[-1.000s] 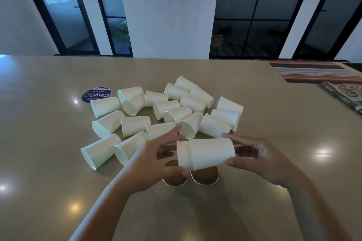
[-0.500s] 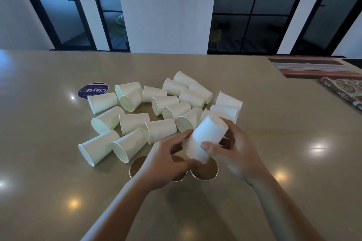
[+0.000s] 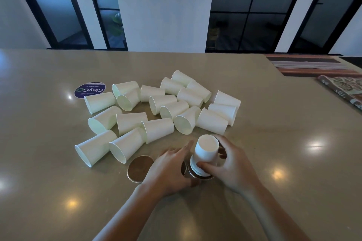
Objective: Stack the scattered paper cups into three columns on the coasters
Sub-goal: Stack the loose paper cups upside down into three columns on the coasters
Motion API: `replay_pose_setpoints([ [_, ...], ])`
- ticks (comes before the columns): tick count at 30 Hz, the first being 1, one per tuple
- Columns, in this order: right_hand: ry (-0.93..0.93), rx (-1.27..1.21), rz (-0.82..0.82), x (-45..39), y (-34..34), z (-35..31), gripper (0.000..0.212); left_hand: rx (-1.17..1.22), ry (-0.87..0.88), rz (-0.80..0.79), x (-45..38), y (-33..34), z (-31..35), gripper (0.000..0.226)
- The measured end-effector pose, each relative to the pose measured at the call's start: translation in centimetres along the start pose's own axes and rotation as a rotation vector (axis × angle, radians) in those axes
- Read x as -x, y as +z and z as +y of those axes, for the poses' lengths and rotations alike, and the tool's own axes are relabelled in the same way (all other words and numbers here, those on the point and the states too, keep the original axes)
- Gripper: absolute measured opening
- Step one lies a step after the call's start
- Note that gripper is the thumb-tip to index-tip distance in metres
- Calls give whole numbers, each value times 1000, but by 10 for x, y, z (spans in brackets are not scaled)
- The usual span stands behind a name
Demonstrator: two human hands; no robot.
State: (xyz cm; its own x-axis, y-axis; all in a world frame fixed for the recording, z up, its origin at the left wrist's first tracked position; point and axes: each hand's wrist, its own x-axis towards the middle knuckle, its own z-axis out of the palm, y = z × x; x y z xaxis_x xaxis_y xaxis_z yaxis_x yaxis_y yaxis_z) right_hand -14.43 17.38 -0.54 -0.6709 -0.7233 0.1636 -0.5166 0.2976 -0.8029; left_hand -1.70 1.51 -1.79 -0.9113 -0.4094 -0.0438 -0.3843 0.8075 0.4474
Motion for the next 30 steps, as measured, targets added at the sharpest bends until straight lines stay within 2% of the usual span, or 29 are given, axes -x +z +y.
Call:
replay_pose_setpoints([
  [12,-22,57,-22,-3,2,3,65,14,32,47,-4,4,-5,103],
  [24,11,49,-40,1,0,2,66,11,2,2,-5,1,-4,103],
  [30,77,-10,-96,4,-8,-7,93,-30,57,3,0,-12,0,88],
])
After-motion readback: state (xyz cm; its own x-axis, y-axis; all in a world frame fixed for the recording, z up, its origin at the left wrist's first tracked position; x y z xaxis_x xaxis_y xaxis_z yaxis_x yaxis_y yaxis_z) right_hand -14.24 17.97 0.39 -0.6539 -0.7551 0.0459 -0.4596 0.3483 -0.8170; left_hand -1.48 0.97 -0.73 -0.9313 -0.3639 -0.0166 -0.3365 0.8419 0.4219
